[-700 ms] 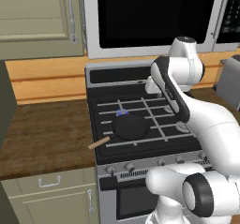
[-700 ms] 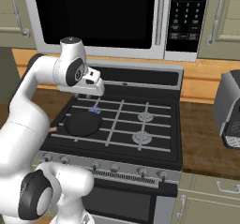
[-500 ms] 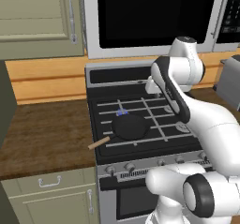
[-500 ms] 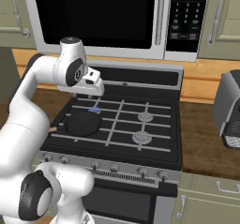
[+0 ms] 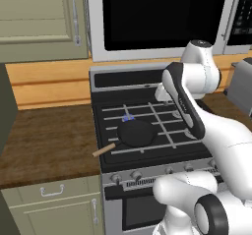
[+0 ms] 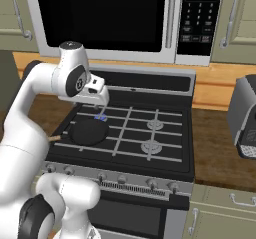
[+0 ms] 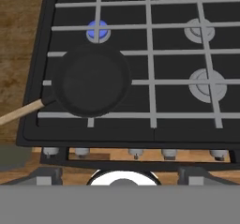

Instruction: Turn off the rear left burner of the stove.

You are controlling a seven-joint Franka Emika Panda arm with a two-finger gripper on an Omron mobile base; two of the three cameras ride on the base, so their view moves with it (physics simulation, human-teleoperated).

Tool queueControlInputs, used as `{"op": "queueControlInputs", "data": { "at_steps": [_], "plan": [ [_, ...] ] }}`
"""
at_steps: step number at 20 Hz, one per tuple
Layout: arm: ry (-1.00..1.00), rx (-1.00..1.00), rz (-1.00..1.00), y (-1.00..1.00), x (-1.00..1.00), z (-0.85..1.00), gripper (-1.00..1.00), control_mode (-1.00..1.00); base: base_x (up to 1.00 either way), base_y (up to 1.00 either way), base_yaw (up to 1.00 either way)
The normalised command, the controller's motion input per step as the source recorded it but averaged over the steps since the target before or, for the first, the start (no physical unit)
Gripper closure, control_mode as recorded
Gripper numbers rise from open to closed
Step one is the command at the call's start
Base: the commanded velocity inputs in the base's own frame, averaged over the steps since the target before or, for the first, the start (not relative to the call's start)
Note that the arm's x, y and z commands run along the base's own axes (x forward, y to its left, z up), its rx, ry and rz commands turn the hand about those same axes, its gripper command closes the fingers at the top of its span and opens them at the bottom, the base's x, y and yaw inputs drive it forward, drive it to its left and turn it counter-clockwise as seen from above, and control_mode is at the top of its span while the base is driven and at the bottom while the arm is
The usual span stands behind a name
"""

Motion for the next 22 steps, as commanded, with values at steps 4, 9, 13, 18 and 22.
{"op": "queueControlInputs", "data": {
  "at_steps": [4, 9, 13, 18, 22],
  "plan": [
    [-0.02, 0.0, 0.0, 0.0, -0.09, 0.0, -1.0, -1.0, 0.0, 0.0, 0.0],
    [-0.04, 0.0, 0.0, 0.0, 0.0, 0.0, -1.0, -1.0, 0.0, 0.0, 0.0],
    [0.0, 0.0, 0.0, 0.0, 0.0, 0.0, -1.0, -1.0, 0.0, 0.0, 0.0],
    [0.0, 0.0, 0.0, 0.0, 0.0, 0.0, -1.0, 1.0, 0.0, -0.13, 0.0],
    [0.0, 0.0, 0.0, 0.0, 0.0, 0.0, -1.0, 1.0, 0.0, -0.27, 0.0]
  ]
}}
